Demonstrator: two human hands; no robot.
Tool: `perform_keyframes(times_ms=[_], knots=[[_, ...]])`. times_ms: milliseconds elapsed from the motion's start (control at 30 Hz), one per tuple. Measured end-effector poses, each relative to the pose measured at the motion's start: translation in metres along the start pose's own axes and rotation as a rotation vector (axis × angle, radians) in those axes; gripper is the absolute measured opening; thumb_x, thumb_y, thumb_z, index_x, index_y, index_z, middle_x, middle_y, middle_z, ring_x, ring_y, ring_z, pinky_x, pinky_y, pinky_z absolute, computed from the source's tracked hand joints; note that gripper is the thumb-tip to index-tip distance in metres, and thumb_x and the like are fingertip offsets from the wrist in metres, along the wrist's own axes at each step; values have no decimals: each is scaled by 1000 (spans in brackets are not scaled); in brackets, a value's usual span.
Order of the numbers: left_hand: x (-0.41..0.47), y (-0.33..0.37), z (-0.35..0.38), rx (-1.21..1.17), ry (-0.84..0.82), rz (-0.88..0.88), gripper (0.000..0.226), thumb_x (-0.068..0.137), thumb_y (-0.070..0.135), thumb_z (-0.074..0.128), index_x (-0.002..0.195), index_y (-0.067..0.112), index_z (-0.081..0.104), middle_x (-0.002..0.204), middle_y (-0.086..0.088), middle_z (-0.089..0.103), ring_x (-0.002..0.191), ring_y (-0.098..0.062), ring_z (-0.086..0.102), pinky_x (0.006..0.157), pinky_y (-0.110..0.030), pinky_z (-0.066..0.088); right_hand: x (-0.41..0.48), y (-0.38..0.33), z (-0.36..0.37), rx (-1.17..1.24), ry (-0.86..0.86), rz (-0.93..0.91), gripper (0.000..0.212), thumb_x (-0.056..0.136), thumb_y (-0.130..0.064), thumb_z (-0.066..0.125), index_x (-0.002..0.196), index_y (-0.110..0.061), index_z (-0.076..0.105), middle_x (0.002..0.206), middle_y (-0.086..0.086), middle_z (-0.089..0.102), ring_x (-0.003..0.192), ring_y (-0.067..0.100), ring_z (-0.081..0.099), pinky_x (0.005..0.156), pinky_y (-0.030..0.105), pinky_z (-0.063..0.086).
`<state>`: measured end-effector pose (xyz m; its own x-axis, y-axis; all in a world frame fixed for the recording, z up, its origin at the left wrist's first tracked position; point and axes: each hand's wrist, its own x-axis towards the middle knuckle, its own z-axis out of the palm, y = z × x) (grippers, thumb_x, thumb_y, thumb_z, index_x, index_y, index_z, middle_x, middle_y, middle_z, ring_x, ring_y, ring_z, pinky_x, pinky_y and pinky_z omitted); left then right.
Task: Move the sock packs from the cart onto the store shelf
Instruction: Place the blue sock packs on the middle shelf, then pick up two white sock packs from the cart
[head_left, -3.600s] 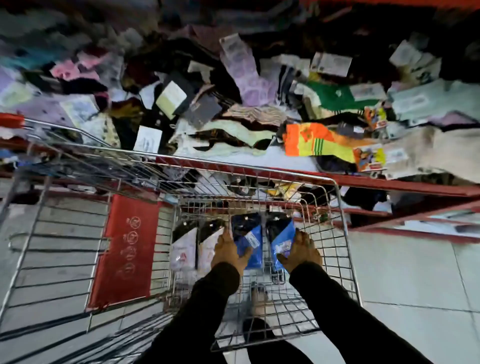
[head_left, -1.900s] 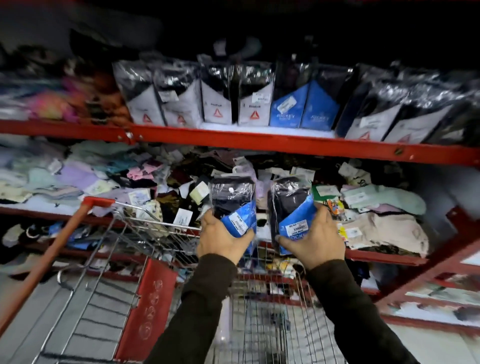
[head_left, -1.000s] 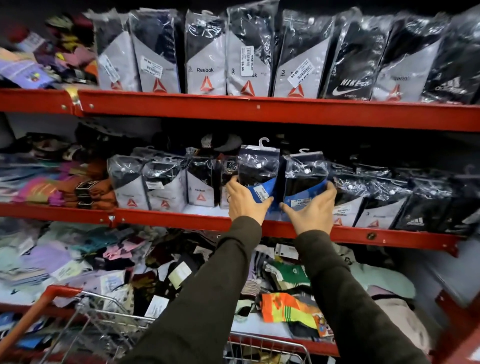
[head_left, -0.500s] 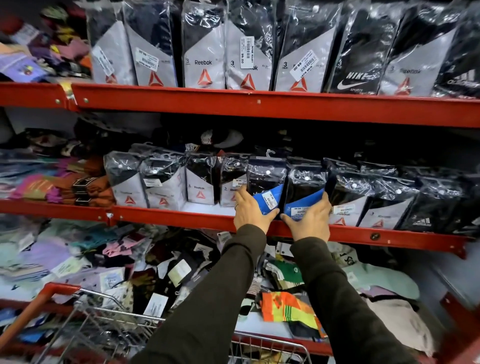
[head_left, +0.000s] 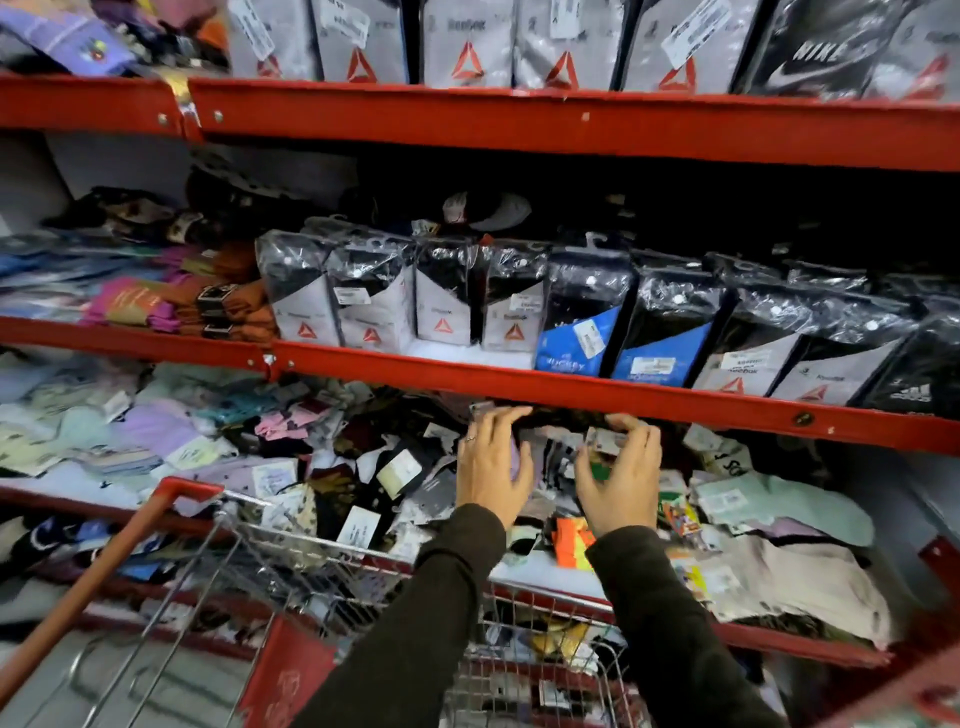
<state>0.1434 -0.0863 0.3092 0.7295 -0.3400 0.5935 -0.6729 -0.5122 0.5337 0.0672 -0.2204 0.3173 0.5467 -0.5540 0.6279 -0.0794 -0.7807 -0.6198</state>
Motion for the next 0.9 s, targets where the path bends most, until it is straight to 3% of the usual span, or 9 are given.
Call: perform_keyframes(times_ms=[100,167,367,433,533,633,700,767,900], knots=[[-43,-34,-1,43,-94,-66,36,92,21,51,128,22,54,129,-3,54,115,-26,52,93,-42,46,-49,6,24,-77,-169,66,39,87,-23,68,115,-4,49,116,20,52,107,31,50,88,41,50],[-74,-59,-5,73,-162,-146,36,93,19,53,129,21,54,130,-5,55,115,-29,52,95,-43,46,-82,12,41,-85,-272,95,36,87,-23,68,114,-8,49,115,18,53,104,31,51,83,40,51],[-178,-138,-30,142,-404,-545,43,91,25,59,134,20,51,131,-11,54,113,-34,55,94,-44,46,-188,21,83,-146,-712,299,48,81,-21,71,123,-5,52,127,20,52,119,40,52,97,43,47],[-210,-157,-38,75,-436,-741,51,87,30,69,133,17,52,127,-11,55,113,-34,56,91,-36,48,-220,21,93,-195,-847,365,59,85,-31,70,133,-5,47,142,23,44,133,39,43,105,41,42],[-257,-188,-39,-41,-461,-1021,58,77,27,82,127,12,57,120,-9,60,108,-24,60,79,-13,40,-271,29,115,-273,-977,379,64,87,-43,65,137,-9,44,146,19,41,135,36,42,107,38,42],[-295,-213,-29,-91,-527,-1145,67,76,16,84,133,5,52,121,-7,62,112,-27,60,71,-2,34,-309,35,131,-370,-1077,419,77,83,-51,66,142,-10,38,150,15,39,135,33,43,105,40,45],[-314,-232,-15,-65,-640,-1233,70,78,21,82,136,1,49,132,-13,59,120,-31,56,78,-13,37,-334,42,148,-424,-1162,469,90,79,-55,69,146,-8,32,153,16,34,139,32,38,109,39,42],[-329,-246,-3,7,-761,-1290,74,81,33,79,139,0,45,142,-16,51,130,-30,48,98,-29,38,-355,47,162,-498,-1270,543,109,75,-59,72,152,-5,16,160,18,18,147,33,25,114,41,36],[-358,-272,20,97,-819,-1311,77,82,38,75,141,3,40,145,-18,43,134,-32,43,109,-36,35,-396,59,191,-562,-1381,658,123,67,-57,80,152,-4,8,158,19,16,146,35,22,113,41,32]])
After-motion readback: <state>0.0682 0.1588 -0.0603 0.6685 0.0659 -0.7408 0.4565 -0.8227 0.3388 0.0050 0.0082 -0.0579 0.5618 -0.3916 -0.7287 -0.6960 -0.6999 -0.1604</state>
